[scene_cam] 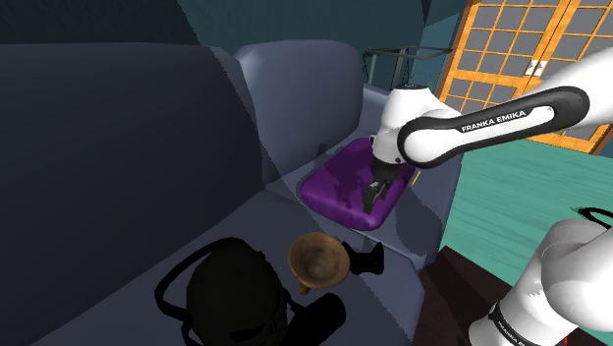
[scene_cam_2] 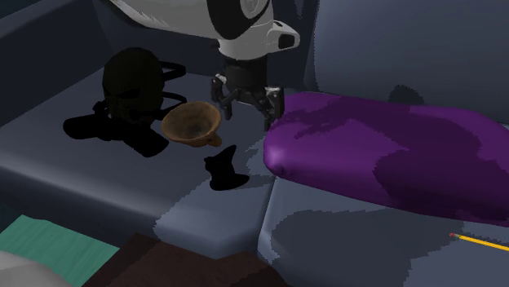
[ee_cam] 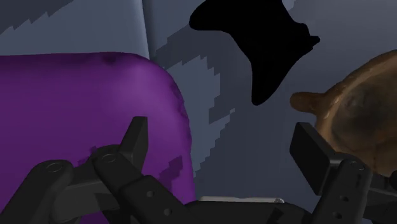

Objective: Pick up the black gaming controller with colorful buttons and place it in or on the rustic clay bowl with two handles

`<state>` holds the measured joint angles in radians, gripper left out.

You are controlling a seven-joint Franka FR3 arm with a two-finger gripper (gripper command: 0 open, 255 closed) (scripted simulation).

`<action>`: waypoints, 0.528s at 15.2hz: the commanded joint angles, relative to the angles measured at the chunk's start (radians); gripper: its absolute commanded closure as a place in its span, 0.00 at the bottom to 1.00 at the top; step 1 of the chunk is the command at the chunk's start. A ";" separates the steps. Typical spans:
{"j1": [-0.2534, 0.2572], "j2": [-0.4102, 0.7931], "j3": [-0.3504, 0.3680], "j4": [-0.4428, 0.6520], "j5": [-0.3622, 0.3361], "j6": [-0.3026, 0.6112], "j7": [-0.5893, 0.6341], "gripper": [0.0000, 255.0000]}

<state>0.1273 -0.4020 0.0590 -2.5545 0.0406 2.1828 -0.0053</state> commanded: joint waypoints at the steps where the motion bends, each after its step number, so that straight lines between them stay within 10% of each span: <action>1: 0.020 0.065 0.004 0.000 0.021 0.059 -0.022 0.00; 8: 0.061 0.230 0.021 0.016 0.070 0.192 -0.070 0.00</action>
<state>0.1868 -0.1876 0.0794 -2.5389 0.1088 2.3602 -0.0729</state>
